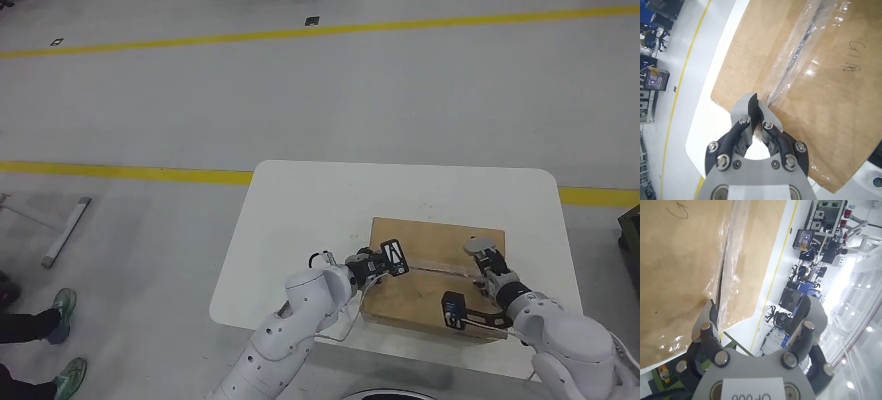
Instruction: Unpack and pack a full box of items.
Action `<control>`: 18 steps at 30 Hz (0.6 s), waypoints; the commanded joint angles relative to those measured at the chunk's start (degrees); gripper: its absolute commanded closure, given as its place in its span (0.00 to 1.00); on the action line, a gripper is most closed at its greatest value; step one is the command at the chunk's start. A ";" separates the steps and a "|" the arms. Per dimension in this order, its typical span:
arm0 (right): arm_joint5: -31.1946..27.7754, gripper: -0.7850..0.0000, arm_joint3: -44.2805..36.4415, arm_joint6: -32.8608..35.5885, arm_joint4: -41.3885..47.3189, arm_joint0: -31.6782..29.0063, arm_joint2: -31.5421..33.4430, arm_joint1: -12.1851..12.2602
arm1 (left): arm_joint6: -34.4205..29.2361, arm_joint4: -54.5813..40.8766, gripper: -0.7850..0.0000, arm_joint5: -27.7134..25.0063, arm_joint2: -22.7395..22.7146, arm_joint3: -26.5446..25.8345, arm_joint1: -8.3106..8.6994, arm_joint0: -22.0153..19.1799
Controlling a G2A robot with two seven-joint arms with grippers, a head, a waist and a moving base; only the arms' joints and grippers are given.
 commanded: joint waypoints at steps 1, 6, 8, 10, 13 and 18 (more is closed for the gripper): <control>0.36 0.00 -0.64 0.24 0.55 -0.72 1.20 0.02 | 0.08 -0.01 1.00 -0.06 -0.03 0.04 -0.02 0.01; 1.46 0.00 -2.18 1.57 1.89 -2.78 4.53 0.01 | 0.15 0.15 1.00 -0.23 -0.04 0.03 -0.06 0.07; 1.95 0.00 -2.87 1.88 2.59 -3.66 5.67 -0.01 | 0.19 0.21 1.00 -0.22 -0.04 0.04 -0.08 0.13; 2.27 0.00 -3.20 2.34 3.13 -4.47 6.72 -0.05 | 0.27 0.28 1.00 -0.32 -0.02 0.04 -0.09 0.18; 2.39 0.00 -3.69 3.03 4.05 -5.69 8.41 -0.10 | 0.31 0.43 1.00 -0.50 -0.01 0.03 -0.11 0.17; 3.29 0.00 -4.32 4.20 6.63 -8.02 13.03 -0.23 | 0.30 0.46 1.00 -0.57 0.00 -0.21 -0.17 0.25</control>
